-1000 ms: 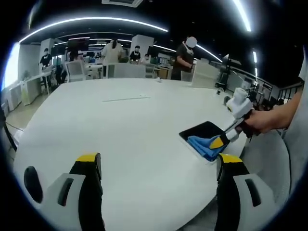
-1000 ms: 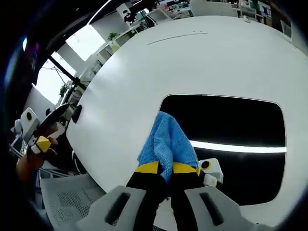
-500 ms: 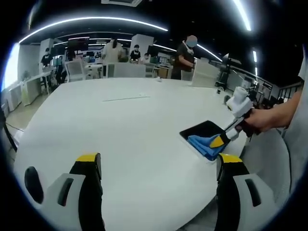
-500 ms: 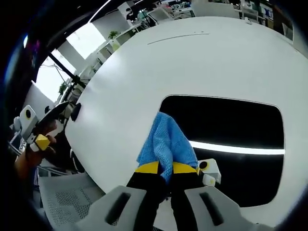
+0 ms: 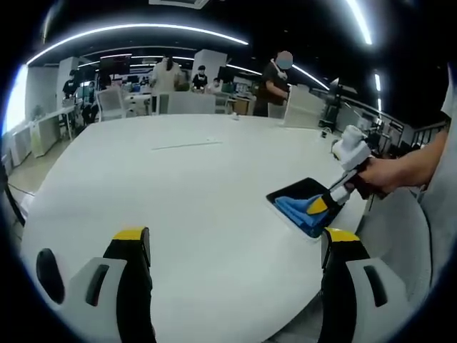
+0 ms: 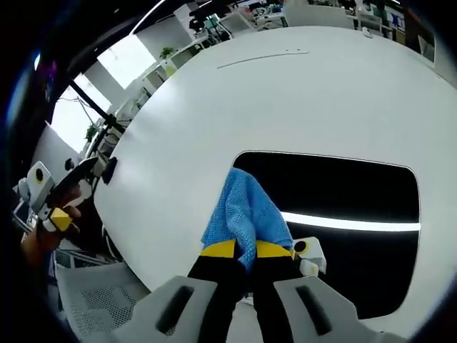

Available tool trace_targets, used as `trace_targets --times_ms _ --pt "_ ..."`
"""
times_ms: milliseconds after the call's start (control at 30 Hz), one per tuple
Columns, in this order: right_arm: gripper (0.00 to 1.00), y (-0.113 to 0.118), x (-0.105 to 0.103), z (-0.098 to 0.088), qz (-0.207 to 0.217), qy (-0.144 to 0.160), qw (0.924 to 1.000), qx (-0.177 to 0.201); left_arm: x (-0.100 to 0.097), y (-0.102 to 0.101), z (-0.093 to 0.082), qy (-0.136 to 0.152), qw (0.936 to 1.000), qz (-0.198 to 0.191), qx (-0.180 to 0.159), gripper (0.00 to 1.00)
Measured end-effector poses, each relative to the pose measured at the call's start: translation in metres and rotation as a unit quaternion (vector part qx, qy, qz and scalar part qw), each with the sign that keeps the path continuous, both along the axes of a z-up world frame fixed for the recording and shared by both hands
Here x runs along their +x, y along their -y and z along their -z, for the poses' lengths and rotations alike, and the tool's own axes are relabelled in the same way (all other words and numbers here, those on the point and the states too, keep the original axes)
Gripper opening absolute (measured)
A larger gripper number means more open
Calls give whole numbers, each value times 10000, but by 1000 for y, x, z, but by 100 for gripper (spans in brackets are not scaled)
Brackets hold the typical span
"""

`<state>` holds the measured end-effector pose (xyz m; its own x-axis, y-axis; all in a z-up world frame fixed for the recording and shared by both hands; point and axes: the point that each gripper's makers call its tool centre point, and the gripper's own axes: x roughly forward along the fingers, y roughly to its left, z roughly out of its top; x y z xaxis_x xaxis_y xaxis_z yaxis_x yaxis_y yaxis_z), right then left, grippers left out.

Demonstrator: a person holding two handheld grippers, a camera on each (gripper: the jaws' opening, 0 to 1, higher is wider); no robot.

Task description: Wipe the mirror surface with the cleaning cloth until all visible marks leave the cleaned area.

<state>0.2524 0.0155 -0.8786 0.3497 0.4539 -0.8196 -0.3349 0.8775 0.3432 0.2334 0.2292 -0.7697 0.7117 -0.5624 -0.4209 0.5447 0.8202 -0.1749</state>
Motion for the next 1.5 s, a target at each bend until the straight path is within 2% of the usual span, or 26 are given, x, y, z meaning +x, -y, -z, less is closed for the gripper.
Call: trace_targets --times_ms 500,667,1100,1500 --pt "2 3 23 -4 -63 99 9998 -163 -2 5 3 -28 10000 0 -7 99" --pt "2 3 36 2 -78 147 9996 -214 -5 11 1 -43 10000 11 -8 99" --pt "2 3 61 8 -73 219 9993 -290 -3 3 5 -51 10000 -4 11 99" --pt "2 3 68 3 -107 277 9990 -330 -4 3 4 -65 10000 -38 13 99"
